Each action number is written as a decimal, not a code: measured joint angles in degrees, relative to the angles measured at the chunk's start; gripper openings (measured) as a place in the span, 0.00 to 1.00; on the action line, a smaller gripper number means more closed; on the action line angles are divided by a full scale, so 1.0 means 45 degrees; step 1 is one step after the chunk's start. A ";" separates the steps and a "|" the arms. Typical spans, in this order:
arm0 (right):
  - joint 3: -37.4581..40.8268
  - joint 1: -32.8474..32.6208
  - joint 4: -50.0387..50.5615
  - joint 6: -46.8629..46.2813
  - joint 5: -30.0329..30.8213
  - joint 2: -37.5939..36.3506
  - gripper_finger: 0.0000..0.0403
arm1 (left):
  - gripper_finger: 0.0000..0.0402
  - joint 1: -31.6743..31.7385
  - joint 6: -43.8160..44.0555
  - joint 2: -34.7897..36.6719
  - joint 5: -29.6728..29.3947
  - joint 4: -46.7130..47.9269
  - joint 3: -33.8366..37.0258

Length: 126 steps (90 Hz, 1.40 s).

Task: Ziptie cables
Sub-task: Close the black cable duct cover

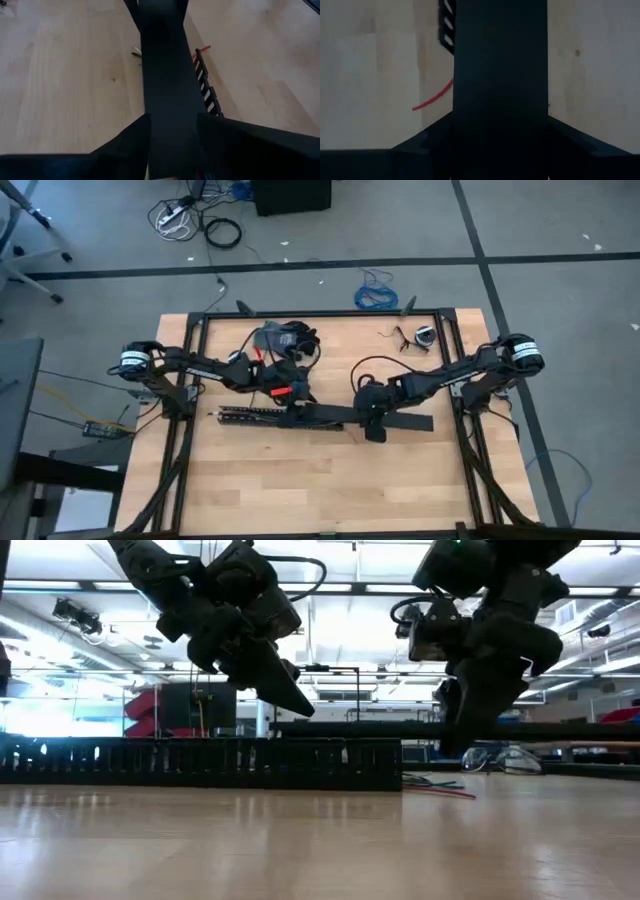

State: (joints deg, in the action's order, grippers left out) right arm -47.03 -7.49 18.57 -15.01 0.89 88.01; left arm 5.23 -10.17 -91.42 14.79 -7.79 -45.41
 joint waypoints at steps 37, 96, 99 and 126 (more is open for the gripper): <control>-0.0209 -0.0651 0.0014 -0.0463 0.0447 -0.0005 0.57 | 0.38 0.0005 -0.0039 -0.0003 -0.0083 0.0000 0.0000; -0.0194 -0.0973 0.0554 -0.0789 0.0442 -0.0005 0.57 | 0.38 -0.0019 -0.0018 -0.0005 -0.0092 -0.0005 -0.0005; -0.0194 -0.0998 0.0554 -0.0791 0.0484 -0.0005 0.57 | 0.38 -0.0019 -0.0017 -0.0005 -0.0092 -0.0005 -0.0005; -0.0194 -0.1101 0.0559 -0.0952 0.0570 -0.0005 0.57 | 0.38 -0.0019 0.0000 -0.0005 -0.0093 -0.0005 -0.0005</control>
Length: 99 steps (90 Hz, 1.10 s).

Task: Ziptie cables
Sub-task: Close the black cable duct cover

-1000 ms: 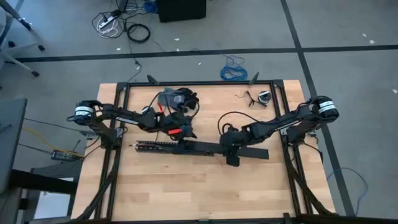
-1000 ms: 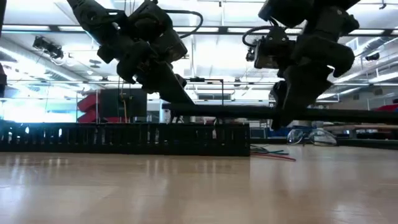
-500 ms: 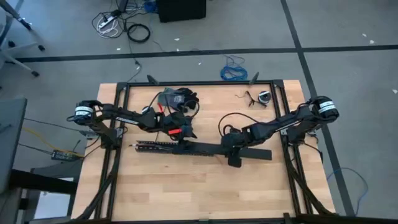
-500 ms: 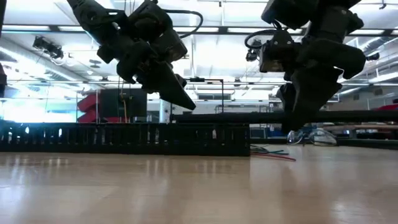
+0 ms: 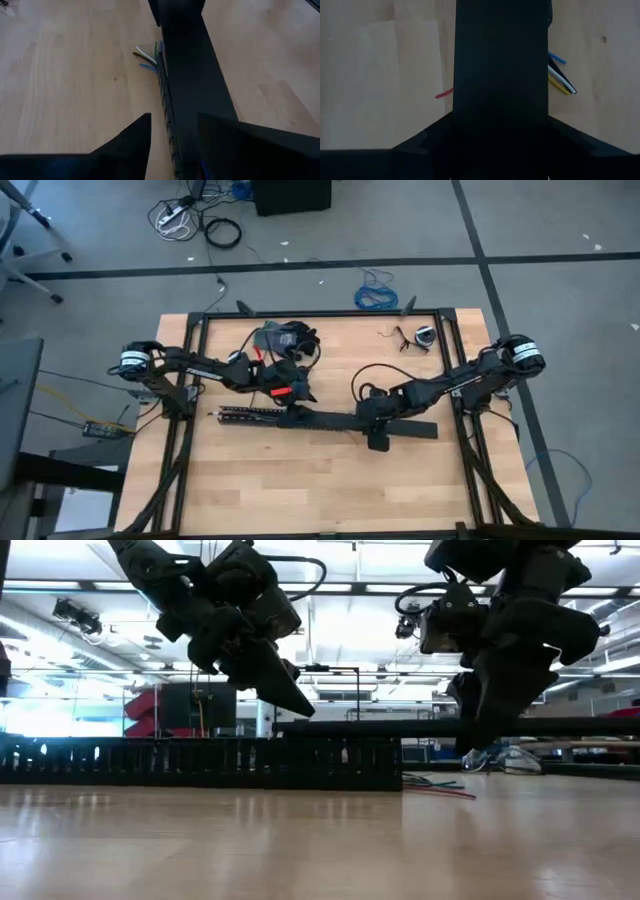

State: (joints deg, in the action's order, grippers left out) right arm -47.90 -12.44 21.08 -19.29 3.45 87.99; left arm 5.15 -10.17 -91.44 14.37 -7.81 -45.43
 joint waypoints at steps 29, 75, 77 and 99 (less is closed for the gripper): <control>0.0000 -0.0126 0.0004 -0.0015 -0.0006 0.0000 0.57 | 0.38 -0.0077 -0.0005 -0.0607 0.0389 -0.0289 -0.0005; 0.0000 -0.0123 0.0063 -0.0029 -0.0026 0.0000 0.57 | 0.38 -0.0097 -0.0005 -0.0811 0.0724 -0.0563 -0.0005; 0.0000 -0.0123 0.0063 -0.0029 -0.0026 0.0000 0.57 | 0.38 -0.0097 -0.0006 -0.0811 0.0724 -0.0568 -0.0005; 0.0005 -0.0103 0.0068 -0.0029 -0.0001 0.0000 0.57 | 0.38 -0.0099 -0.0010 -0.0811 0.0725 -0.0571 -0.0005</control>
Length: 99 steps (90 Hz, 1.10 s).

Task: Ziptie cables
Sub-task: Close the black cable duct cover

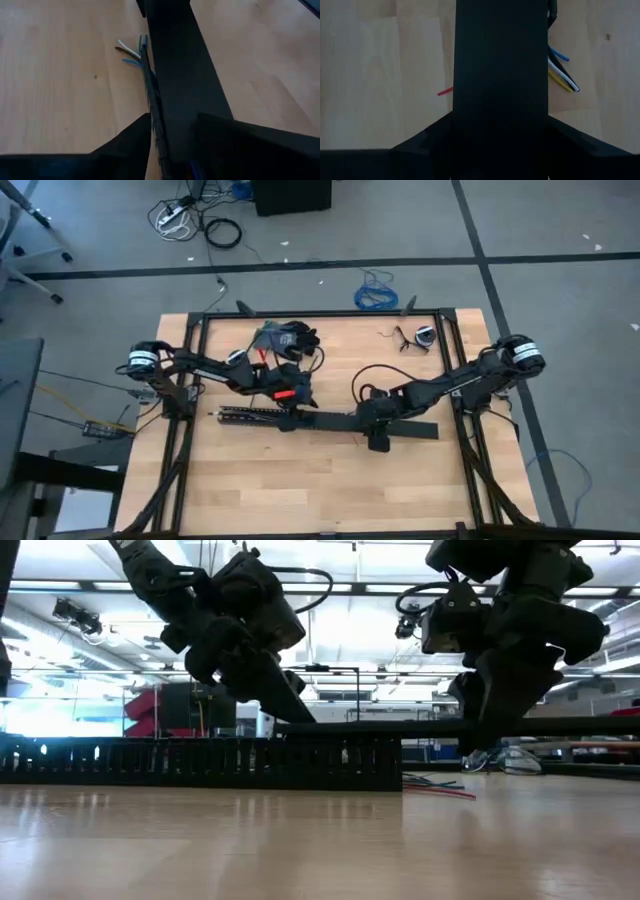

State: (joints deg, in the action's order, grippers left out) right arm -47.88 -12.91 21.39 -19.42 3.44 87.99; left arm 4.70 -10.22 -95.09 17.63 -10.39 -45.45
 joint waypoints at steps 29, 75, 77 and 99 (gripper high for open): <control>0.0000 0.0060 0.0000 -0.0022 -0.0030 0.0005 0.57 | 0.29 -0.0236 -0.0298 0.0000 0.0005 0.0018 0.0000; 0.0007 0.0146 0.0063 -0.0107 -0.0078 0.0015 0.57 | 0.06 -0.0236 -0.0345 -0.0427 0.0004 0.0115 -0.0010; 0.0010 0.0146 0.0063 -0.0107 -0.0079 0.0015 0.57 | 0.05 -0.0240 -0.0345 -0.0434 0.0009 0.0125 -0.0010; 0.0010 0.0146 0.0019 -0.0025 -0.0015 0.0015 0.57 | 0.03 -0.0236 -0.0345 -0.0442 -0.0011 0.0017 -0.0005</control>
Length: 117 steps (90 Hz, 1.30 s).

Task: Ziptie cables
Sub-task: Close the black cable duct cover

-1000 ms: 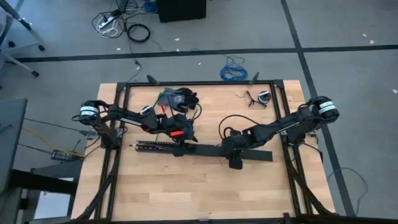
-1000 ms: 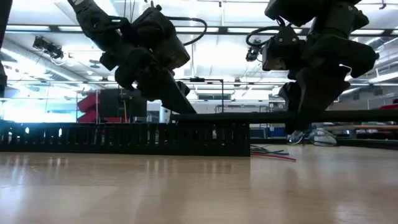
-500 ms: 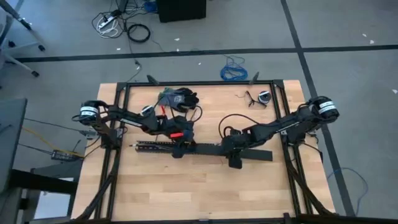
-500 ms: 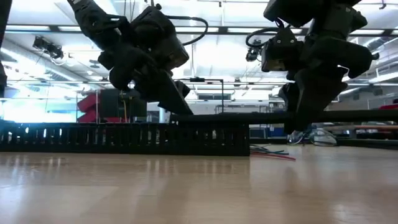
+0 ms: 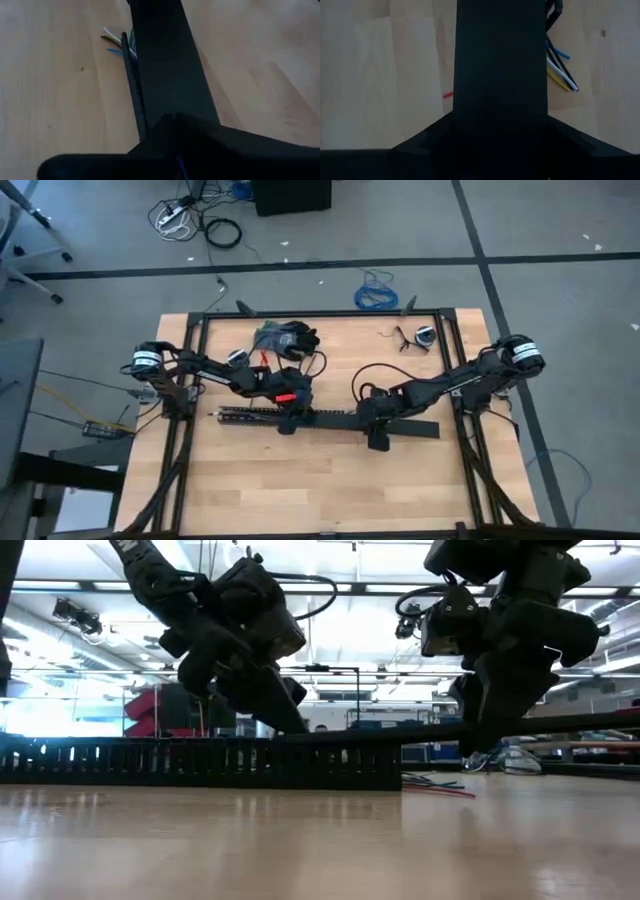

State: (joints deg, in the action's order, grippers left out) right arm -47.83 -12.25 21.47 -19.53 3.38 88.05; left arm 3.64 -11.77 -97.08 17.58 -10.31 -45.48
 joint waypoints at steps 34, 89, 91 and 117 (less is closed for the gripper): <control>0.0000 0.0000 -0.0211 0.0357 0.0382 0.0000 0.57 | 0.03 -0.0005 -0.0015 -0.0010 0.0448 -0.0018 -0.0424; 0.0000 0.0243 -0.0174 0.0828 0.0713 0.0000 0.57 | 0.03 -0.0002 -0.0335 -0.0010 0.0457 0.0608 -0.0684; 0.0000 0.0243 -0.0209 0.0893 0.0713 0.0000 0.57 | 0.03 -0.0002 -0.0335 -0.0010 0.0457 0.0614 -0.0684; 0.0000 0.0249 -0.0551 0.1383 0.0980 0.0000 0.57 | 0.03 0.0000 -0.0328 -0.0010 0.0457 0.0657 -0.0686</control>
State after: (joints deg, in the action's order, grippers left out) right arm -47.83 -11.13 19.00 -13.31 7.79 88.05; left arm 3.64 -13.25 -97.12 19.64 -7.35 -48.56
